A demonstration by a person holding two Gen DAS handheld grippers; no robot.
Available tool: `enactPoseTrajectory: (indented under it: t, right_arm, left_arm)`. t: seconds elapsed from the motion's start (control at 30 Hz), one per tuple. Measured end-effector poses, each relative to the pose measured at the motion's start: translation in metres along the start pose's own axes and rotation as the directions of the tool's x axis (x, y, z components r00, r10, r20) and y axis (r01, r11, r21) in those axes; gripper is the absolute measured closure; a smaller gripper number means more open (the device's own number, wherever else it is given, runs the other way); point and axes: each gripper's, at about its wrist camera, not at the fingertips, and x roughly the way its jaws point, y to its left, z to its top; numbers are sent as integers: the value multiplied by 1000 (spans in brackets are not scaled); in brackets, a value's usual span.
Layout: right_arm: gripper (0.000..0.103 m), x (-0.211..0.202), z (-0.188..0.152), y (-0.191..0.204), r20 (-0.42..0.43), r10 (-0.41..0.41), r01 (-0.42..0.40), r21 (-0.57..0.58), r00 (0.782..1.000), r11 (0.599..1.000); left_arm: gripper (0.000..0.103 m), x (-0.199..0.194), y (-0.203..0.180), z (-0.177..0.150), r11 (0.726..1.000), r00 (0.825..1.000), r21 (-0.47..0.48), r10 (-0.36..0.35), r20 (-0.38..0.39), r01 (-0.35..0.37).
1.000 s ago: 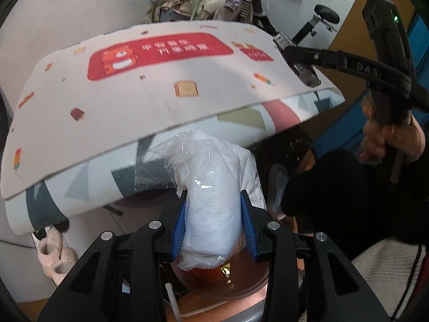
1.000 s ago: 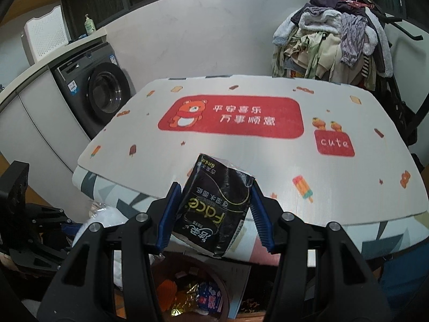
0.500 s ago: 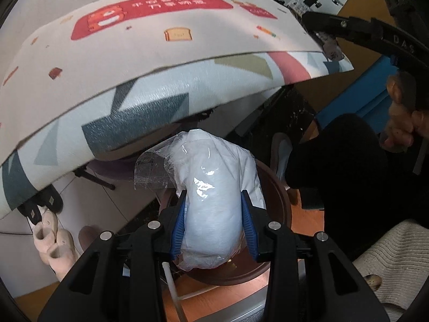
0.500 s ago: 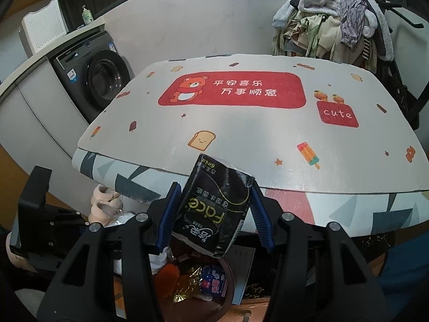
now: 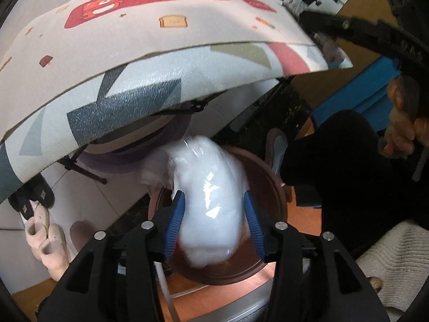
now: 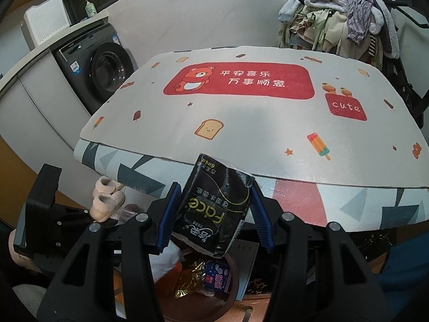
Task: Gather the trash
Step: 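Lower both tools to the brown bin and release the white bag and black tissue pack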
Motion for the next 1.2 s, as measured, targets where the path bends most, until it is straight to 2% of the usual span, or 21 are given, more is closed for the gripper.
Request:
enactPoseTrajectory:
  t: [0.03,0.1,0.2,0.37,0.5,0.77,1.2]
  right_arm:
    - [50,1,-1,0,-3,1,-1,-1,1000,1000]
    - [50,2,-2,1,-7,2,-2,-1,1000,1000]
    - [50,4,-6,2,-17,6,-6,-5,1000,1000]
    - [50,13,-14,10,-52,21,-22,-24,998,999]
    - [50,21,-23,20,-88,35,-39,-46,995,998]
    - [50,42,-44,40,-181,61,-78,-87,982,993]
    - [50,73,-75,53,-332,61,-98,-97,941,991]
  left_arm:
    - [41,-4,0,1,1000,1000,-11,-18,22,18]
    - [32,-15,2,3,999,997,-32,-25,76,28]
    - [25,-37,5,7,998,986,-59,3,165,7]
    - [14,-79,13,9,993,946,-111,75,315,-42]
    - [9,-103,21,11,986,916,-141,132,378,-84]
    - [8,-123,40,11,974,896,-201,183,404,-108]
    - [7,-119,53,8,960,901,-252,214,378,-122]
